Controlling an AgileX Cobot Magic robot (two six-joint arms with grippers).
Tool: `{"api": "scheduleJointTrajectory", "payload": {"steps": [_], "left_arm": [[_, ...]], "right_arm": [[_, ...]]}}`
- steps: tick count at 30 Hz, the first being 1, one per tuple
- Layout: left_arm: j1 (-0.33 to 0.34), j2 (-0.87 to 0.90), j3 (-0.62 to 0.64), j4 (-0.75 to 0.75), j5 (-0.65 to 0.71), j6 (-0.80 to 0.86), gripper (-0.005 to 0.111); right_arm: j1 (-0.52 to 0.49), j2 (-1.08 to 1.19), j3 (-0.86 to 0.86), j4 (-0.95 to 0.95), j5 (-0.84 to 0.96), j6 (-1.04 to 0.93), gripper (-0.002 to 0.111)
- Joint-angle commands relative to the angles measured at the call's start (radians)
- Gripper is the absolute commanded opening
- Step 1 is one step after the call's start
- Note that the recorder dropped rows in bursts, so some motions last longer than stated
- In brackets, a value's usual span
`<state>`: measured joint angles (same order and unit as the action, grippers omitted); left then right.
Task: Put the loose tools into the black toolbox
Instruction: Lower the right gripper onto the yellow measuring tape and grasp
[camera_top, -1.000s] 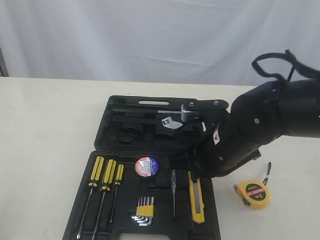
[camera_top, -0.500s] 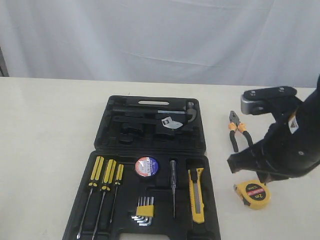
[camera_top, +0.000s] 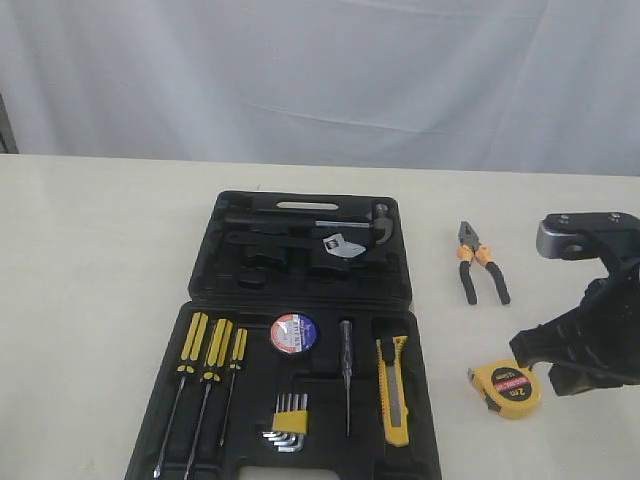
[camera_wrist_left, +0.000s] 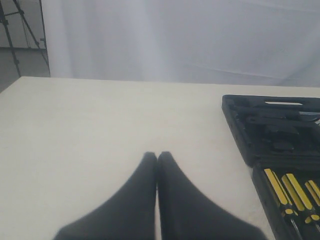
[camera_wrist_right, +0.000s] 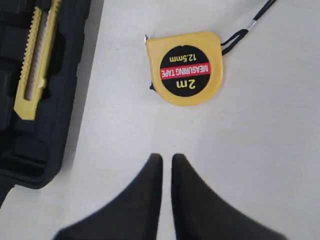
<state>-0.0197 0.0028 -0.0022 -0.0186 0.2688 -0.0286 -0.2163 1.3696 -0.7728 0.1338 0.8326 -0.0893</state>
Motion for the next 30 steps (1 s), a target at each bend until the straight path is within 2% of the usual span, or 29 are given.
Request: {"api": "scheduleJointTrajectory", "payload": {"steps": [1, 5, 7, 13, 26, 30], "left_arm": [[-0.002, -0.003, 0.002, -0.002, 0.001, -0.002, 0.000], [-0.002, -0.003, 0.002, -0.002, 0.001, -0.002, 0.000], [-0.002, -0.003, 0.002, -0.002, 0.001, -0.002, 0.000], [-0.002, -0.003, 0.002, -0.002, 0.001, -0.002, 0.000], [-0.002, -0.003, 0.002, -0.002, 0.001, -0.002, 0.000], [-0.002, -0.003, 0.002, -0.002, 0.001, -0.002, 0.000]], "right_arm": [[-0.007, -0.002, -0.003, -0.016, -0.038, -0.047, 0.034], [-0.007, -0.002, -0.003, -0.016, -0.069, -0.055, 0.074], [-0.007, -0.002, -0.003, -0.016, -0.073, -0.055, 0.081], [-0.007, 0.050, -0.003, -0.014, -0.082, -0.047, 0.082], [-0.007, 0.244, -0.012, -0.016, -0.254, -0.049, 0.082], [-0.007, 0.286, -0.043, -0.016, -0.256, -0.040, 0.082]]}}
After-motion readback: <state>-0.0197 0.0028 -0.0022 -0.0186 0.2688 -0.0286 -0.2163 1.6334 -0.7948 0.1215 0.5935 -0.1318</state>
